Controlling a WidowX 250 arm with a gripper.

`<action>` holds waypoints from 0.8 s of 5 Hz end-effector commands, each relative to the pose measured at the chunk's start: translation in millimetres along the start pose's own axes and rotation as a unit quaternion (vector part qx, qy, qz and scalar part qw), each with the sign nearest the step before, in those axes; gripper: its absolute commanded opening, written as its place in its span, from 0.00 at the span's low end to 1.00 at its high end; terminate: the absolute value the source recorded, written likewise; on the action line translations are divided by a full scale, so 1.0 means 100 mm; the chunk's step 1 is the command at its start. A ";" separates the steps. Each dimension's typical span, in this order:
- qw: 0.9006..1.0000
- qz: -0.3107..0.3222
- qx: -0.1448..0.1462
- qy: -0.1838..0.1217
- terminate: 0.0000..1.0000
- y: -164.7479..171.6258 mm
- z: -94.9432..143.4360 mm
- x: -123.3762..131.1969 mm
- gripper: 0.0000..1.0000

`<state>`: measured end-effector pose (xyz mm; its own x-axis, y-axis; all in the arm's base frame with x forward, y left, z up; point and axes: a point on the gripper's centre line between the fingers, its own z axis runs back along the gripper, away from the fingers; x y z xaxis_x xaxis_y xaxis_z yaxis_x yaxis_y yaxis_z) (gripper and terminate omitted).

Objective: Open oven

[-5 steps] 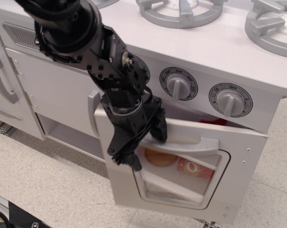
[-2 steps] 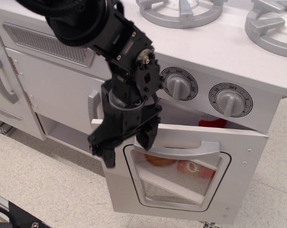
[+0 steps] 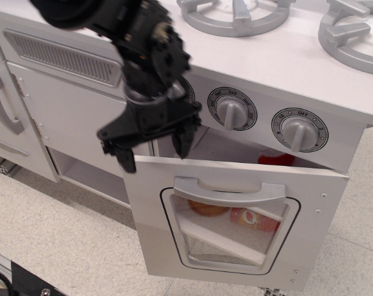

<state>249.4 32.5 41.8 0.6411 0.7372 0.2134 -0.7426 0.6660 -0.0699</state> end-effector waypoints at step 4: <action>0.991 -0.134 0.010 -0.023 0.00 -0.16 -0.41 0.44 1.00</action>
<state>278.5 55.9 -2.9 0.8120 0.5344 0.2346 -0.5538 0.8324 0.0207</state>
